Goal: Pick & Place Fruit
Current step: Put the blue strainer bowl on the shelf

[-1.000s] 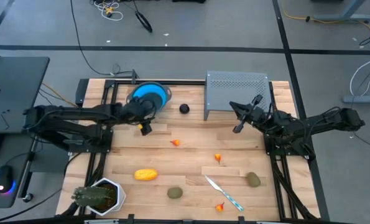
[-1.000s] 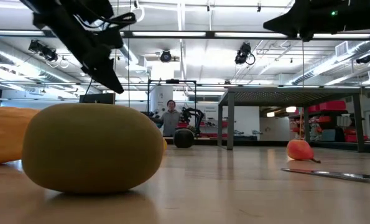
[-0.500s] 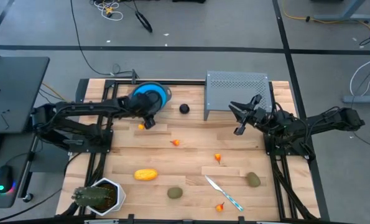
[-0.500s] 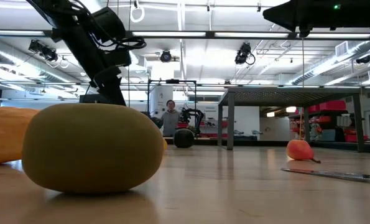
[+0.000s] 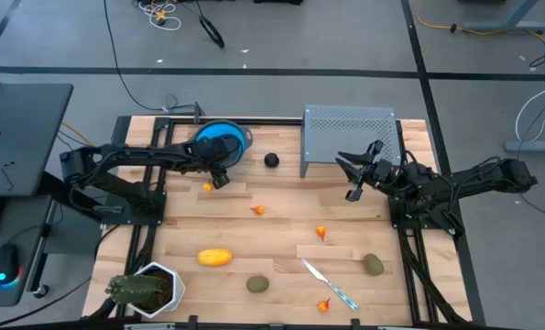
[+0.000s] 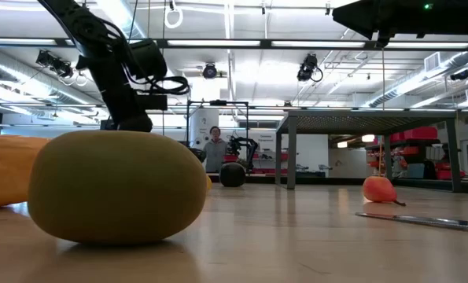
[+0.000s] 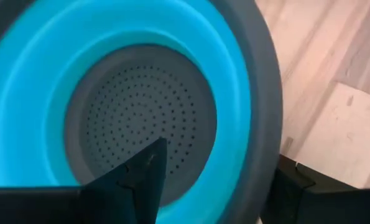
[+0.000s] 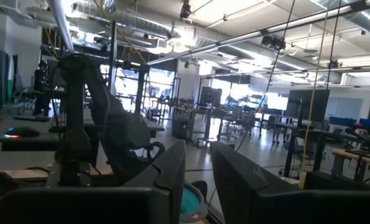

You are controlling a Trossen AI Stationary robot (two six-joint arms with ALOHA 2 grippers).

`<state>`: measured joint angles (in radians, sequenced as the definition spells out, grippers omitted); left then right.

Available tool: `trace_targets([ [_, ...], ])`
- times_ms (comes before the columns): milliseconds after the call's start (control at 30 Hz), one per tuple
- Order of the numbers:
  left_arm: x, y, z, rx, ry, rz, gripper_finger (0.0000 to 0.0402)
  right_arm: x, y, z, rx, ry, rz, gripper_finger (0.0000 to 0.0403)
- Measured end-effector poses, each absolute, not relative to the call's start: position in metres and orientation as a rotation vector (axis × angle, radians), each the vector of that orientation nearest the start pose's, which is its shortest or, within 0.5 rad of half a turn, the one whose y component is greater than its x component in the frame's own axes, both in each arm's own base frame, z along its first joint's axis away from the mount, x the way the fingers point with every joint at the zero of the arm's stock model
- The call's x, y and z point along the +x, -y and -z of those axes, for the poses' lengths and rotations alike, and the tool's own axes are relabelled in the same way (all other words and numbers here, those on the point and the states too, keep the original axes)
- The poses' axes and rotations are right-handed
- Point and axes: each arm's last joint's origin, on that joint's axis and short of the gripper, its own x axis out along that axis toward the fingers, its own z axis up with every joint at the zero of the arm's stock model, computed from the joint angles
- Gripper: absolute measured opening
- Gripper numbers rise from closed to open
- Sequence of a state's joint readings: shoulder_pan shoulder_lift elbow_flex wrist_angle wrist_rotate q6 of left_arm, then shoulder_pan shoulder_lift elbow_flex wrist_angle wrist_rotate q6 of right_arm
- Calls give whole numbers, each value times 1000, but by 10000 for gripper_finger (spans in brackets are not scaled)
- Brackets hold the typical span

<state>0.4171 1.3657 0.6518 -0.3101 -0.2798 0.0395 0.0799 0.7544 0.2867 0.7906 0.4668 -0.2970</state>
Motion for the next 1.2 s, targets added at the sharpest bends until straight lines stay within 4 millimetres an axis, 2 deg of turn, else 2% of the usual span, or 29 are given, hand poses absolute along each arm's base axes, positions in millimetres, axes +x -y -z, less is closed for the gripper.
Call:
trace_targets([
  [267, 217, -104, -161, -56, -1079, -570, 142, 163, 0, -257, -202, 253, 427, 90],
  [533, 219, -102, -162, 65, -1101, -518, 18, 163, 0, -257, -202, 253, 428, 90],
  [800, 222, -91, -164, 187, -1148, -434, 12, 163, 0, -257, -202, 253, 429, 90],
  [967, 231, -79, -175, 304, -1192, -326, 12, 163, 0, -257, -201, 252, 429, 90],
  [1200, 247, -55, -190, 497, -1141, -165, 10, 171, 0, -249, -216, 202, 419, 90],
])
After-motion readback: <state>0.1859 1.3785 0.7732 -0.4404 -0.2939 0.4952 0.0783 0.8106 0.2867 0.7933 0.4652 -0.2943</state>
